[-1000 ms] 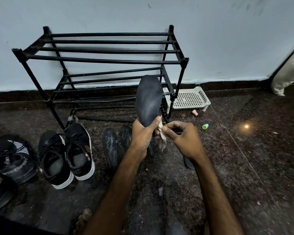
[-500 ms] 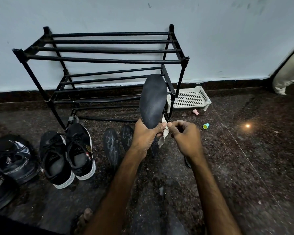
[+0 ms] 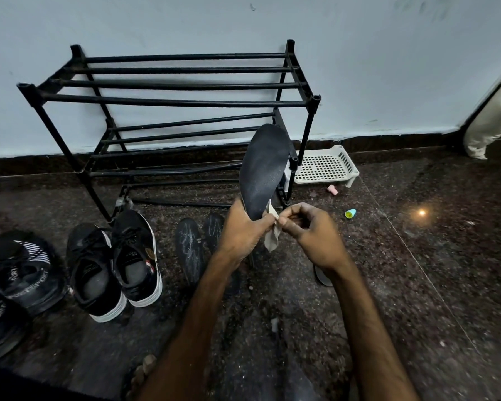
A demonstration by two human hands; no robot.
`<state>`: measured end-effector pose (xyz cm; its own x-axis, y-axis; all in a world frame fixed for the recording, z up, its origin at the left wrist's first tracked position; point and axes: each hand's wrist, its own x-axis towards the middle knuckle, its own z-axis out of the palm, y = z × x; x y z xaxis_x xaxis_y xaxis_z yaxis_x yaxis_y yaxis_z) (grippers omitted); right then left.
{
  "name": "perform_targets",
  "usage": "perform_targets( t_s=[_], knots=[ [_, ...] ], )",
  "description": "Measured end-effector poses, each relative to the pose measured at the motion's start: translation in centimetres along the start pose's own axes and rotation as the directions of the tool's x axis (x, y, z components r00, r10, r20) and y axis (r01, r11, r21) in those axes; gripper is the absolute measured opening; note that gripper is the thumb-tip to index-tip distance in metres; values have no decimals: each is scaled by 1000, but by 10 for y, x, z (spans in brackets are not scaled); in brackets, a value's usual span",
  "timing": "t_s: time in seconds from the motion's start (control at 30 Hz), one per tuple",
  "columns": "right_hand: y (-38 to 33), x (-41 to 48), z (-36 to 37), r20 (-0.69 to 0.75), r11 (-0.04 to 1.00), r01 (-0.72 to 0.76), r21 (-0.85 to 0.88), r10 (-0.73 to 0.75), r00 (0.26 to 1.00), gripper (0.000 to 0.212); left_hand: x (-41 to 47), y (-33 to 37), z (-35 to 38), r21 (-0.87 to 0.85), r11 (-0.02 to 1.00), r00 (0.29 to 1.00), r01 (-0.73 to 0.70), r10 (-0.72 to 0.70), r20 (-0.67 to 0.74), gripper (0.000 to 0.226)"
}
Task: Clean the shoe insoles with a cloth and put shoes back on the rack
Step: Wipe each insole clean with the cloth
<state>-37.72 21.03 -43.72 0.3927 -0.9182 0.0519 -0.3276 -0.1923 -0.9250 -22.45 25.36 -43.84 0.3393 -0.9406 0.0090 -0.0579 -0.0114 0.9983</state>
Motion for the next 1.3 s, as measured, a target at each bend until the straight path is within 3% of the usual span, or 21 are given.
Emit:
perform_targets(
  t_s=[0.23, 0.37, 0.53, 0.7, 0.9, 1.3],
  knots=[
    [0, 2, -2, 1, 991, 25, 128, -26, 1000, 7, -2, 2, -2, -48, 998, 999, -33, 34, 29, 28],
    [-2, 0, 1, -28, 989, -48, 138, 53, 998, 27, -3, 2, -2, -4, 998, 995, -70, 70, 73, 38],
    [-3, 1, -3, -38, 994, -21, 111, 25, 999, 11, -2, -2, -2, -9, 999, 990, -54, 54, 133, 53],
    [-2, 1, -7, -57, 998, 28, 57, -25, 998, 14, -4, -1, -1, -149, 989, 1000, -22, 25, 18, 48],
    [1, 1, -9, -45, 992, 52, -114, -57, 997, 20, -2, -5, 0, -137, 990, 999, -31, 33, 10, 48],
    [0, -1, -4, -118, 997, -41, 61, 48, 992, 14, 4, -13, 4, -64, 998, 1000, 8, -9, -15, 48]
  ],
)
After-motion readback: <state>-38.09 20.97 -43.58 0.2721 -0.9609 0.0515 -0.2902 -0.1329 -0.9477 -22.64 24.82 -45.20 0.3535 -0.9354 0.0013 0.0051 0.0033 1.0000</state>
